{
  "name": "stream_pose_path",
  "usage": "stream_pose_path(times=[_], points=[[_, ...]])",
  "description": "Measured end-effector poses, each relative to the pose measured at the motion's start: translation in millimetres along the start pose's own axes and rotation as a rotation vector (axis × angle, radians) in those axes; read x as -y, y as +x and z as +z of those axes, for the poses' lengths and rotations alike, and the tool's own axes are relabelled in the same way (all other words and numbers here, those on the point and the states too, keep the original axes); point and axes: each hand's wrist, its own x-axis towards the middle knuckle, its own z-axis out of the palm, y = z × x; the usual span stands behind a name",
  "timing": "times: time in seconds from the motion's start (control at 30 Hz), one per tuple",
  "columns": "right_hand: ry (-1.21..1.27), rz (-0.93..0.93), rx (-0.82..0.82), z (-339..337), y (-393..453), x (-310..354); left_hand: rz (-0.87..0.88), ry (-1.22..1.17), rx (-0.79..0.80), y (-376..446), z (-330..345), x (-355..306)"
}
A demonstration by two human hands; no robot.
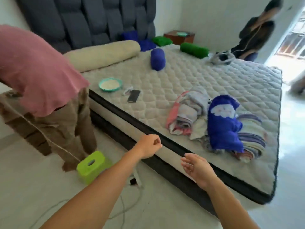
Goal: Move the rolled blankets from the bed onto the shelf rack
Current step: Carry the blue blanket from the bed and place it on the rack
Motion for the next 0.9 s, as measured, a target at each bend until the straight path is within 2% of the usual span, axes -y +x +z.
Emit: stream_pose_path(times=[0.07, 0.2, 0.33, 0.43, 0.57, 0.7, 0.8, 0.9], points=[[0.126, -0.003, -0.100, -40, 10, 12, 0.041, 0.030, 0.076, 36, 22, -37], [0.368, -0.018, -0.254, -95, 27, 20, 0.129, 0.080, 0.133, 97, 56, -98], [0.438, -0.005, -0.363, -135, 52, 32, 0.190, 0.052, 0.185, 166, 85, -146], [0.403, 0.014, -0.441, -159, 80, 44, 0.192, 0.031, 0.207, 227, 100, -178], [0.396, 0.101, -0.513, -172, 118, 48, 0.119, -0.015, 0.228, 308, 107, -213], [0.485, 0.101, -0.425, -166, 152, 53, 0.035, -0.065, 0.210, 379, 110, -227], [0.595, 0.074, -0.459, -156, 173, 61, -0.075, -0.172, 0.261, 407, 121, -228], [0.591, 0.104, -0.540, -152, 185, 68, -0.175, -0.249, 0.328, 419, 133, -225]])
